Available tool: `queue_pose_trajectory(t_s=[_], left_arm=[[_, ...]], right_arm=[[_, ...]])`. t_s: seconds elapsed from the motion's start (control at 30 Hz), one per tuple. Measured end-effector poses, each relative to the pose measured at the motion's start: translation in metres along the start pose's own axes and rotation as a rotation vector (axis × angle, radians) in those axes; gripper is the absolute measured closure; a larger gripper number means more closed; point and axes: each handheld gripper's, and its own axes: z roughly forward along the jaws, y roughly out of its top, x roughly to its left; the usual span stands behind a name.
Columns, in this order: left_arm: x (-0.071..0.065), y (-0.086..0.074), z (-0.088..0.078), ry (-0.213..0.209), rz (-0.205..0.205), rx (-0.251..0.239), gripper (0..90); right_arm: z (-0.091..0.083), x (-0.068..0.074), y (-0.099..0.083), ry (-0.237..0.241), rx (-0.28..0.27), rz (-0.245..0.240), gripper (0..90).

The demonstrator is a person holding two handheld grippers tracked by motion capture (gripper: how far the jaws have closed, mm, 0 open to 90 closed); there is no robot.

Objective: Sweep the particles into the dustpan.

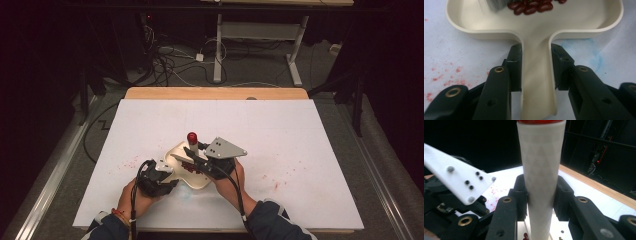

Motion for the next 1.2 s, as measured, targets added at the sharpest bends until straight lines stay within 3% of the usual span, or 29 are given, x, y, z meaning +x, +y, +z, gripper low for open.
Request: queue_pose_trajectory(t_s=[0.27,0.37,0.53,0.6,0.83,1.0,1.13,1.2], left_arm=[[0.001,0.000,0.001,0.000,0.011,0.001,63.1],[0.001,-0.001,0.001,0.001,0.018,0.005,63.2],[0.001,-0.004,0.000,-0.007,0.034,0.015,63.2],[0.000,-0.005,0.000,-0.009,0.040,0.016,63.2],[-0.002,-0.009,-0.004,-0.020,0.061,0.022,63.2],[-0.004,-0.009,-0.005,-0.015,0.071,0.038,63.2],[-0.005,-0.010,-0.007,-0.024,0.073,0.046,63.2],[-0.006,-0.011,-0.007,-0.028,0.071,0.047,63.2]], right_arm=[[-0.004,-0.003,0.003,-0.004,-0.019,0.006,69.8],[-0.005,-0.011,0.004,-0.022,-0.057,0.027,69.8],[-0.007,-0.021,0.002,-0.032,-0.074,0.053,69.9],[-0.012,-0.027,0.004,-0.021,-0.101,0.076,69.8],[-0.032,-0.035,0.019,-0.036,-0.152,0.060,69.8],[-0.043,-0.041,0.022,-0.069,-0.132,0.032,69.8],[-0.059,-0.052,0.018,-0.122,-0.106,0.015,69.8],[-0.069,-0.060,0.010,-0.154,-0.063,0.009,69.8]])
